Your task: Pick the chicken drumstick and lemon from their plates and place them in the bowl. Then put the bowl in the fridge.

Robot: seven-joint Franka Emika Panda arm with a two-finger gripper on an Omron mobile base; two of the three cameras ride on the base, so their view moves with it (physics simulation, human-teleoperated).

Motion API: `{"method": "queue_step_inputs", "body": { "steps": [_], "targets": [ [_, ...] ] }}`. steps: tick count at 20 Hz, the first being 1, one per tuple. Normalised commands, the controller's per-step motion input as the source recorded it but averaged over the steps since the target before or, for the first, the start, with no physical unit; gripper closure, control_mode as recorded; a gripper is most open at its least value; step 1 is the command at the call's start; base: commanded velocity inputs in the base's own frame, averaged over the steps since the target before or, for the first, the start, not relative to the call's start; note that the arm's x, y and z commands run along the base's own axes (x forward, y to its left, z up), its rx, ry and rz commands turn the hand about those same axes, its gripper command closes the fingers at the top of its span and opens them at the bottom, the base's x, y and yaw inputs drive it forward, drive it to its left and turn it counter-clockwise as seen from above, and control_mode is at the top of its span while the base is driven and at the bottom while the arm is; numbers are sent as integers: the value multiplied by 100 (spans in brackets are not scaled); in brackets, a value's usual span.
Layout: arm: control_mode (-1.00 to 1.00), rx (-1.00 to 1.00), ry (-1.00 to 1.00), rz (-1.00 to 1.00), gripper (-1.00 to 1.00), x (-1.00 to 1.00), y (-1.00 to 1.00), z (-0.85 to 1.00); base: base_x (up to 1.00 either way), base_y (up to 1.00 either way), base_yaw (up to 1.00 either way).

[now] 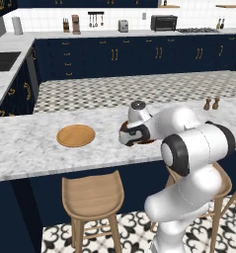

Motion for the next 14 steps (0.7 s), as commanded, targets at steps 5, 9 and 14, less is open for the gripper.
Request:
{"method": "queue_step_inputs", "body": {
  "steps": [5, 9, 14],
  "targets": [
    [-100, -9, 11, 3, -100, 51, 0, -1, 0, 0, 0],
    [-100, -11, 3, 8, -100, 9, 0, -32, 0, 0, 0],
    [-100, -5, 1, 9, -100, 0, -2, -45, 0, 0, 0]
  ]
}}
